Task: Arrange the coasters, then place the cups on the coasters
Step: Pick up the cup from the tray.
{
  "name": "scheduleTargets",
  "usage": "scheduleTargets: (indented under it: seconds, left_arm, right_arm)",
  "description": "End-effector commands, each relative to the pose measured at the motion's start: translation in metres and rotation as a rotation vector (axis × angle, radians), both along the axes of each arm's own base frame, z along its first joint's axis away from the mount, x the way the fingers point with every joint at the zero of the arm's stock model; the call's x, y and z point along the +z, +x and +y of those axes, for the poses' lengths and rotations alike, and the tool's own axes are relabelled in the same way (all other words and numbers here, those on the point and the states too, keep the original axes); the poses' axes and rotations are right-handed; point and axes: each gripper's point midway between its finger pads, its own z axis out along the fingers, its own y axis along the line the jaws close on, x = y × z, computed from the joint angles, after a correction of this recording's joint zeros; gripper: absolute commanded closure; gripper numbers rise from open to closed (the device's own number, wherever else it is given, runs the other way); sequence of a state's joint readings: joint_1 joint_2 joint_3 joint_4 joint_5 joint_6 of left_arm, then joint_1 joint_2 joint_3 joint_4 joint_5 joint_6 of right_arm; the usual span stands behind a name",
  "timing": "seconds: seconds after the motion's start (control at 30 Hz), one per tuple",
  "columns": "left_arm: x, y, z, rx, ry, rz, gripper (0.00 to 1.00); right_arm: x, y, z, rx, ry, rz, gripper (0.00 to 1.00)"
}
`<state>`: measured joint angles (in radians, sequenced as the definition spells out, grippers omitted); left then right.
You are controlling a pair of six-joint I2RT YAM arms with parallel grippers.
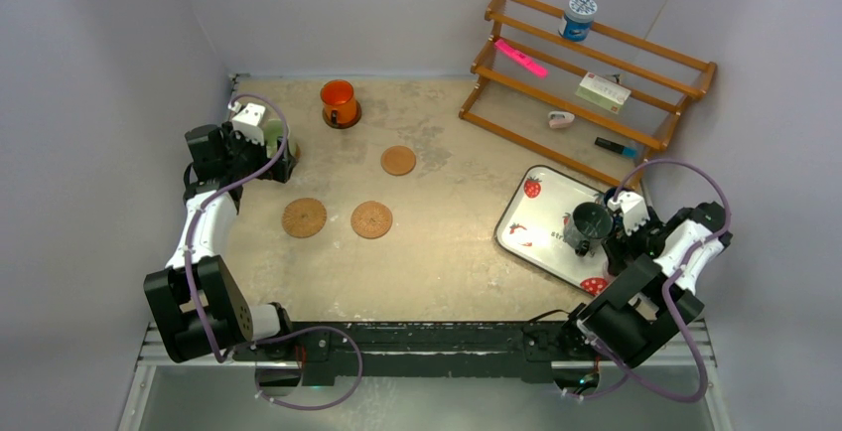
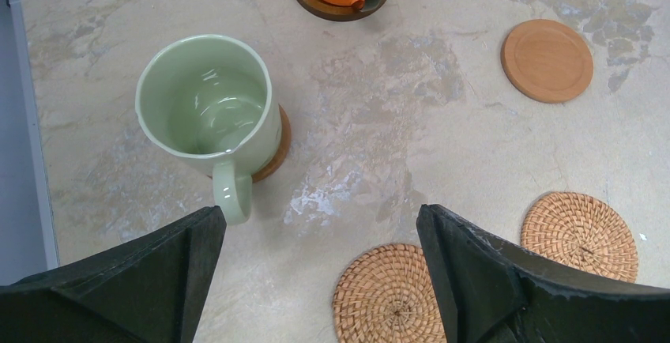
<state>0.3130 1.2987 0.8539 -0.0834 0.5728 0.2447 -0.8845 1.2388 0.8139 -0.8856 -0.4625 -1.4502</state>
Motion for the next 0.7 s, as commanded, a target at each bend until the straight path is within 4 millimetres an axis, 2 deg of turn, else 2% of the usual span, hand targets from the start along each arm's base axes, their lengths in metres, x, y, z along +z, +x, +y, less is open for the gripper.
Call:
scheduleTargets:
  seconds: [0.0, 0.2, 0.43, 0.67]
  left_arm:
    - [0.008, 0.004, -0.002, -0.013, -0.006, -0.038, 0.0]
    - [0.007, 0.003, -0.001, -0.013, -0.004, -0.037, 0.0]
    - [0.006, 0.003, -0.001, -0.013, -0.002, -0.037, 0.0]
    - [0.007, 0.003, -0.003, -0.018, -0.008, -0.04, 0.0]
  right_arm:
    - [0.004, -0.02, 0.006, 0.007, 0.014, 0.08, 0.18]
    - [0.034, -0.009, 0.012, 0.027, 0.025, 0.003, 0.29]
    - [0.054, -0.001, 0.017, 0.042, 0.03, -0.059, 0.38]
    - [0.088, 0.013, 0.025, 0.068, 0.032, -0.176, 0.37]
